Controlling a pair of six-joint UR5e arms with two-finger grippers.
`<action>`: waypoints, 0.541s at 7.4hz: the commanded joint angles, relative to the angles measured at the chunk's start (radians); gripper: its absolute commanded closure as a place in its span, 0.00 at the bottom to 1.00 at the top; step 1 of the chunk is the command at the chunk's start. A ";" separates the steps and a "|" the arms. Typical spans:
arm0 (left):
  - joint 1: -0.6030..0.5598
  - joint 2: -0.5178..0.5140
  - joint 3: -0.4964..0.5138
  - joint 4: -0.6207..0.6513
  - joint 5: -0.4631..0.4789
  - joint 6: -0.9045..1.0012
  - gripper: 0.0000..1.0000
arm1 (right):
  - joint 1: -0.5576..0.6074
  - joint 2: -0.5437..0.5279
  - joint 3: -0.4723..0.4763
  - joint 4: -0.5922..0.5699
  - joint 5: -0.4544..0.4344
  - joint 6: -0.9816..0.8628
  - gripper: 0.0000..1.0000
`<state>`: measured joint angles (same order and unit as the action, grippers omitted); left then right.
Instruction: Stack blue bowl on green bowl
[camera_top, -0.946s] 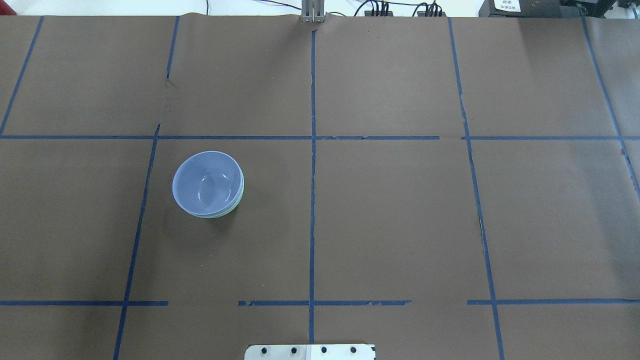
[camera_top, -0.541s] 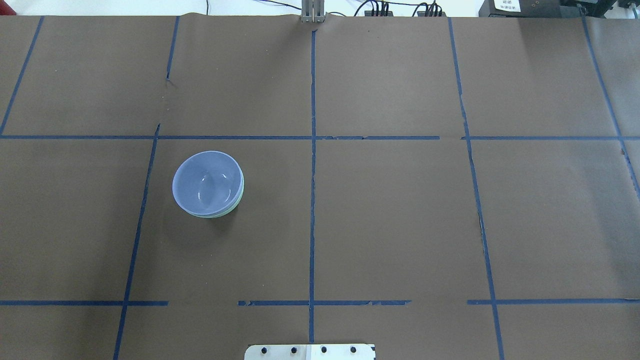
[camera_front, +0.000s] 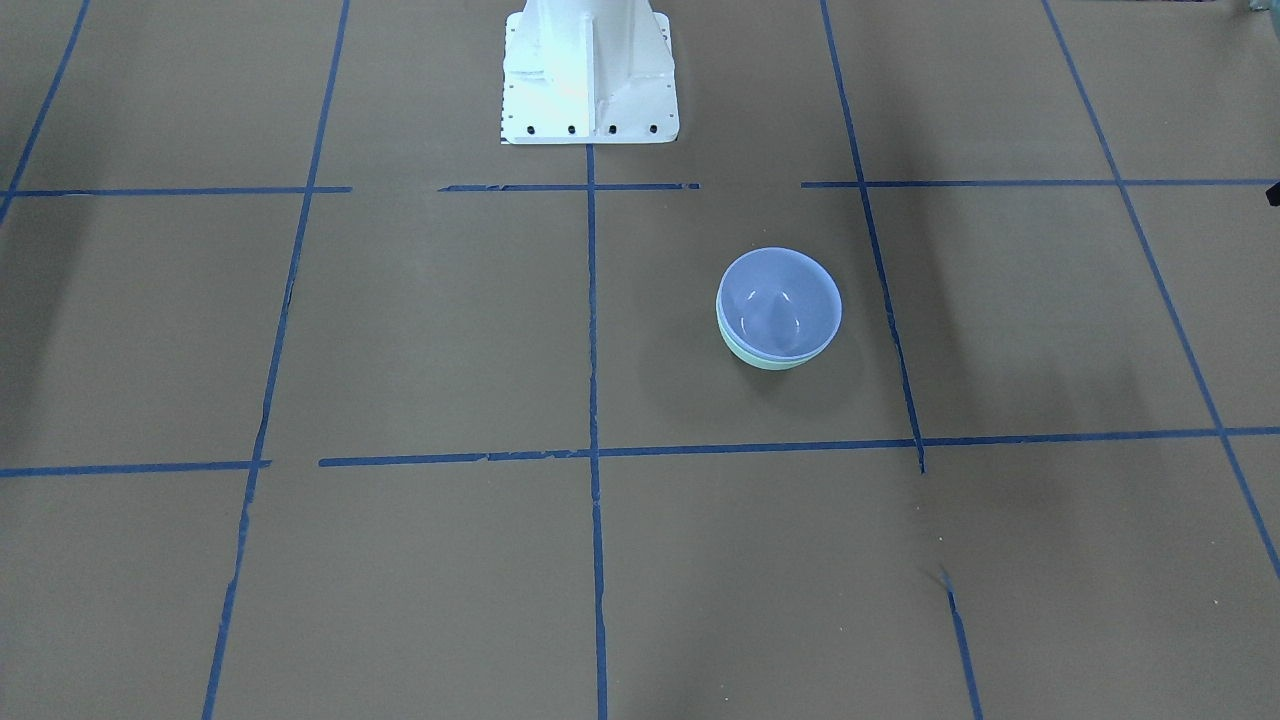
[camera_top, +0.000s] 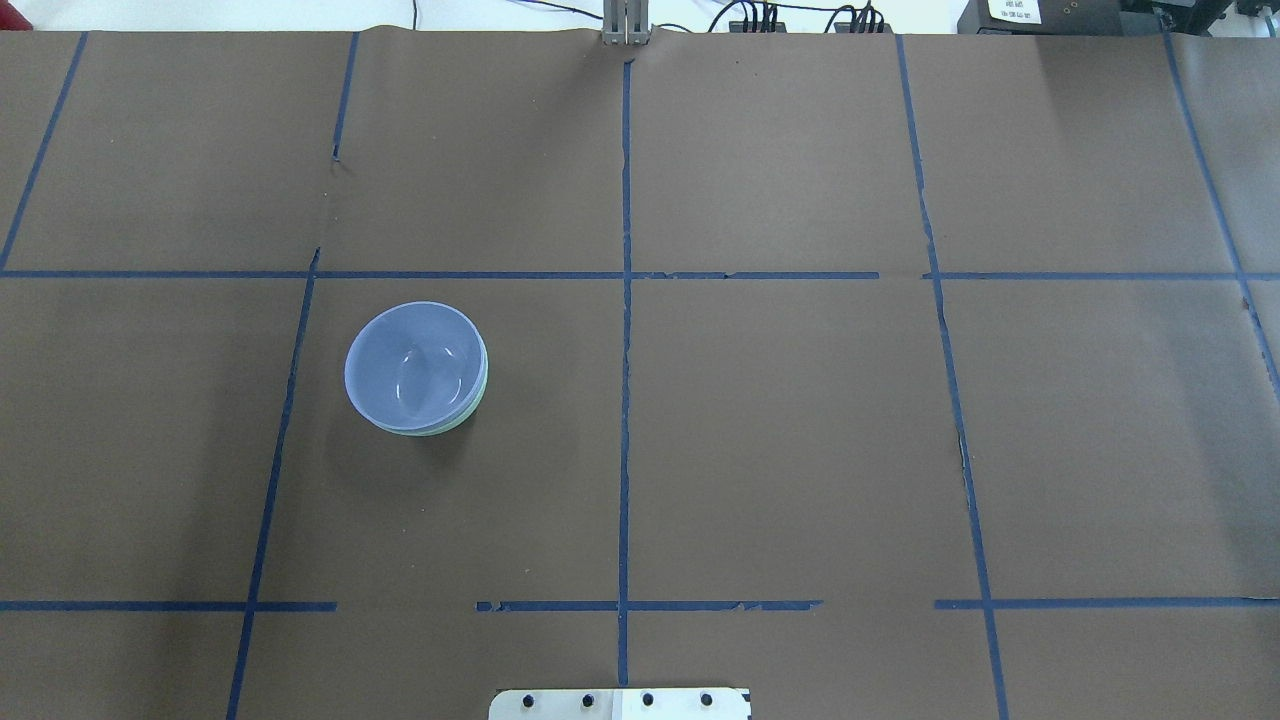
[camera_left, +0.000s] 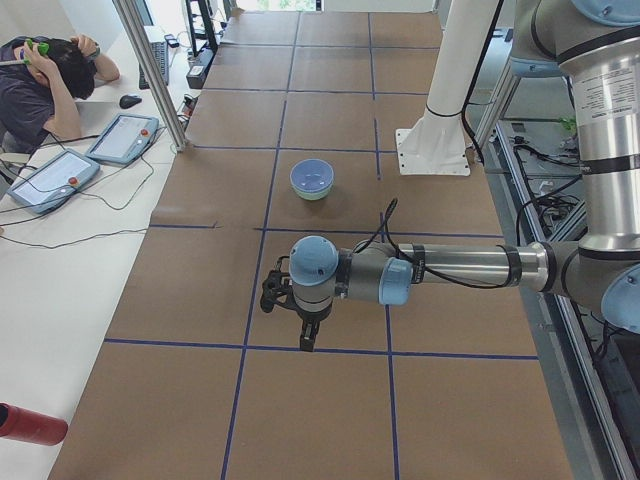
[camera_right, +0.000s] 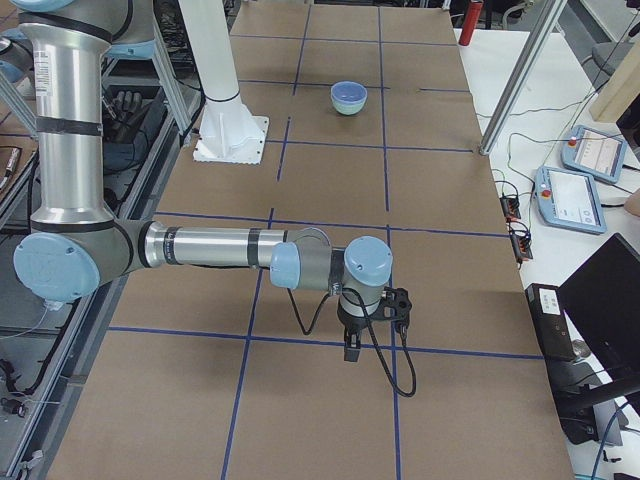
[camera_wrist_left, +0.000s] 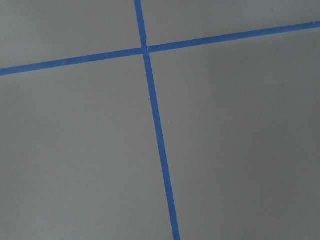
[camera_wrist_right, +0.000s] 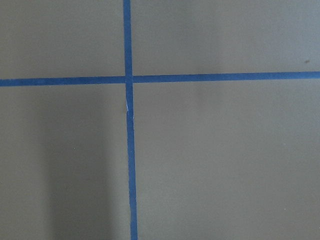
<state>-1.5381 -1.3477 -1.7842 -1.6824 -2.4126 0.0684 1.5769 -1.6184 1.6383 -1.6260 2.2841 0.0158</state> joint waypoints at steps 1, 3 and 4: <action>-0.005 0.002 -0.003 -0.002 0.000 0.002 0.00 | 0.000 0.000 0.000 0.000 0.000 0.000 0.00; -0.013 0.005 -0.007 -0.002 0.000 0.002 0.00 | 0.002 0.002 0.000 0.000 0.000 0.001 0.00; -0.016 0.005 -0.006 0.000 0.000 0.002 0.00 | 0.002 0.000 0.000 0.000 0.000 0.000 0.00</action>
<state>-1.5499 -1.3431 -1.7904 -1.6839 -2.4129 0.0705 1.5777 -1.6179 1.6383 -1.6260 2.2841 0.0159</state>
